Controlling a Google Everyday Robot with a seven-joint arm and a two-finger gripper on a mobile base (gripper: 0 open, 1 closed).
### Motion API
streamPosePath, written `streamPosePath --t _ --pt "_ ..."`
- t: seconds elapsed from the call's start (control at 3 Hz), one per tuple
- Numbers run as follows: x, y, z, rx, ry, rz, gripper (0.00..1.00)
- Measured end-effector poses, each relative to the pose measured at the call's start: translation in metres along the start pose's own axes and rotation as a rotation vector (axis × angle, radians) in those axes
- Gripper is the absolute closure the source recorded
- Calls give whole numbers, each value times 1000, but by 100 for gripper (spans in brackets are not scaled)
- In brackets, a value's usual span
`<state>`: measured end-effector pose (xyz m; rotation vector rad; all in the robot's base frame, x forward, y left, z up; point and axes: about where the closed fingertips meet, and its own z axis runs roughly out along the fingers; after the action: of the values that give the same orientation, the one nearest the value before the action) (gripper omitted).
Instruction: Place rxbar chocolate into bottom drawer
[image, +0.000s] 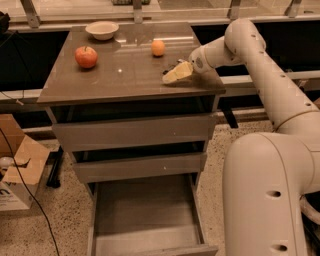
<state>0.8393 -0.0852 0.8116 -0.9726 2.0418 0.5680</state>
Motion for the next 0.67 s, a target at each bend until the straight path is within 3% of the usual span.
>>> streamPosePath --t 0.67 --pt "-8 6 9 -20 6 -5 43"
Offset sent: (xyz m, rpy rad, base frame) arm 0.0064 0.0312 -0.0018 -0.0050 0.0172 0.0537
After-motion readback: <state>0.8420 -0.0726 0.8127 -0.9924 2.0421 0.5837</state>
